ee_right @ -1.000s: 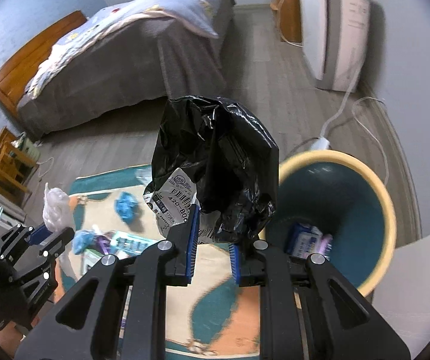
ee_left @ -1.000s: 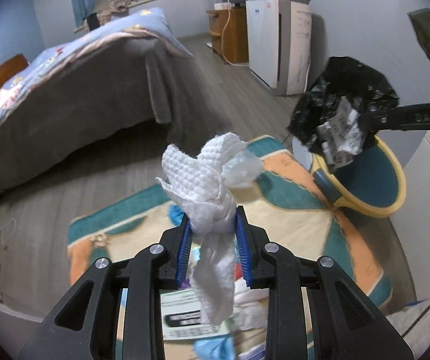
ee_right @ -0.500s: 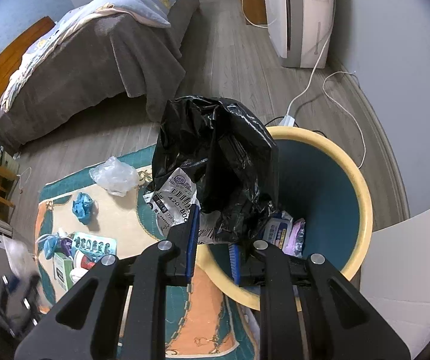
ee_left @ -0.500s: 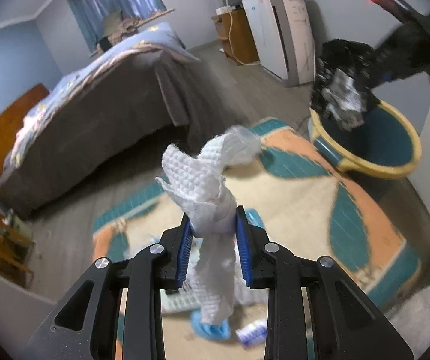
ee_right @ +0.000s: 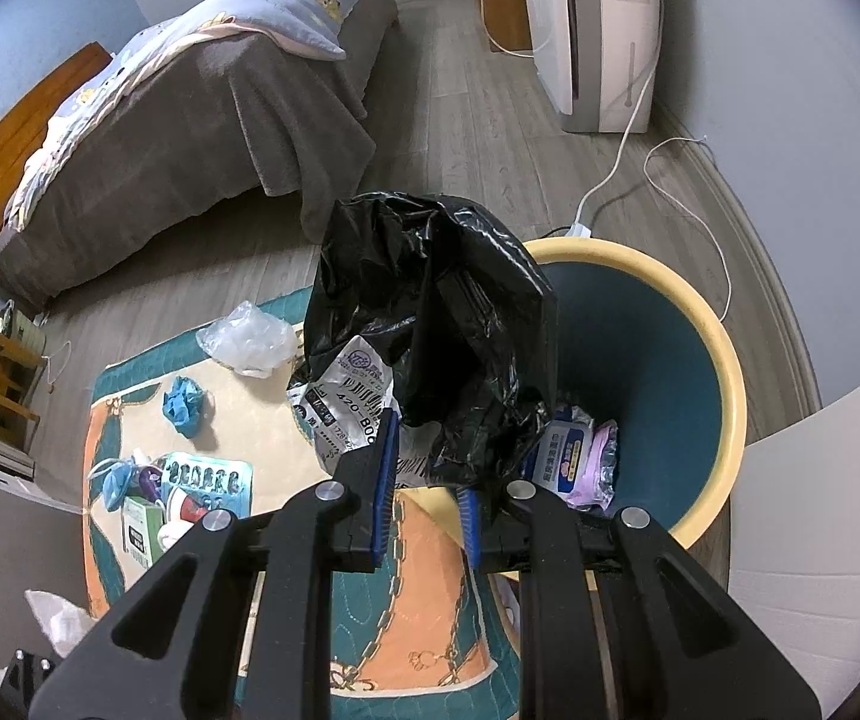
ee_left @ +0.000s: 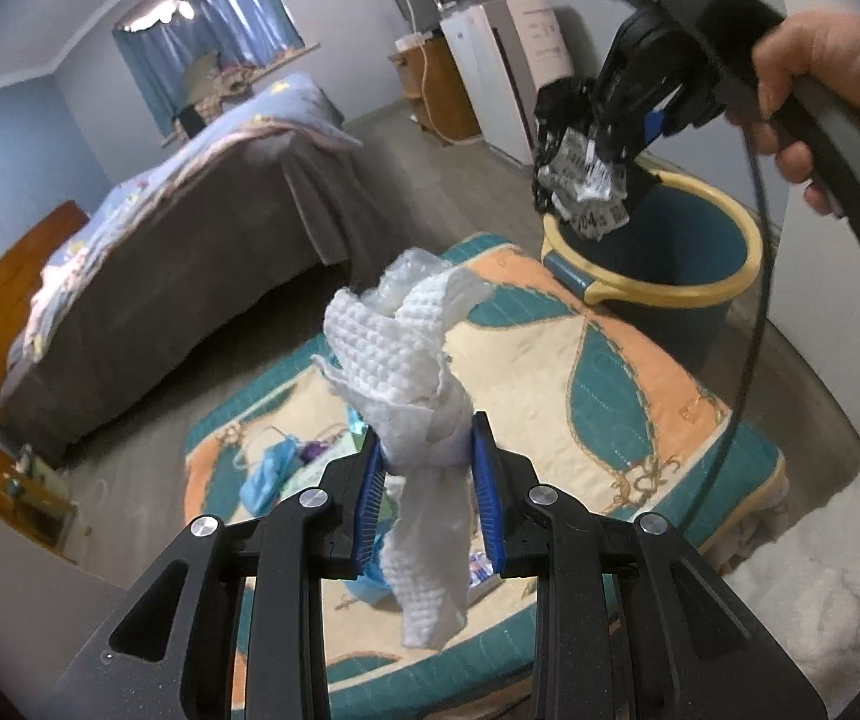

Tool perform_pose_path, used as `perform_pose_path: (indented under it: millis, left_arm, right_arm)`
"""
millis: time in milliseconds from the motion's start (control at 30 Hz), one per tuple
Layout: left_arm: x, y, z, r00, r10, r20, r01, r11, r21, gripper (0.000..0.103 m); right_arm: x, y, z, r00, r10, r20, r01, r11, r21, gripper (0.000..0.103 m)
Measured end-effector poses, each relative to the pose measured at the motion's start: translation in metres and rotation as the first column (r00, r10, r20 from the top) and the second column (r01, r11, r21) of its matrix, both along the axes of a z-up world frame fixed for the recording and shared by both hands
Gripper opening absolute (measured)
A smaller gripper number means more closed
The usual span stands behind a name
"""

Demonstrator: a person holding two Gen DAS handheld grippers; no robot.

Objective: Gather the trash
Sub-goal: 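Carry the black bag into the bin and open the right tool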

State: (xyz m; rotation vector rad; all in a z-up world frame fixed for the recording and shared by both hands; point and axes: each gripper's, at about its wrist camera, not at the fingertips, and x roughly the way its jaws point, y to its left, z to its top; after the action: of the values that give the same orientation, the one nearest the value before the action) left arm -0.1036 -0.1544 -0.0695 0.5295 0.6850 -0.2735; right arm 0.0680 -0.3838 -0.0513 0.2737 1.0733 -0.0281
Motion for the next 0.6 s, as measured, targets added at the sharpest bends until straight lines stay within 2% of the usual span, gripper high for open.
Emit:
perform_pose_path:
  millis: [200, 267, 433, 533, 600]
  left_arm:
    - [-0.001, -0.005, 0.020, 1.000, 0.001, 0.004, -0.001, 0.999, -0.039, 0.029]
    - [0.006, -0.005, 0.024, 1.000, 0.018, -0.024, -0.019, 0.997, -0.072, 0.029]
    - [0.022, -0.015, 0.040, 1.000, 0.024, -0.007, -0.024, 0.997, -0.077, 0.029]
    - [0.032, -0.032, 0.055, 1.000, -0.001, 0.028, 0.003, 0.997, -0.075, 0.029]
    - [0.048, -0.042, 0.063, 1.000, 0.001, -0.003, -0.002, 0.994, -0.113, 0.029]
  right_arm:
    - [-0.005, 0.005, 0.002, 1.000, 0.003, 0.000, -0.003, 1.000, -0.005, 0.018]
    - [-0.006, 0.004, 0.003, 1.000, 0.004, -0.001, -0.004, 1.000, -0.008, 0.018]
    - [-0.009, -0.011, 0.004, 1.000, -0.017, 0.006, 0.017, 1.000, -0.006, 0.017]
    - [-0.010, -0.025, 0.003, 0.999, -0.041, 0.004, 0.041, 0.999, 0.000, 0.018]
    - [-0.010, -0.032, 0.000, 0.998, -0.055, 0.000, 0.055, 0.998, 0.006, 0.018]
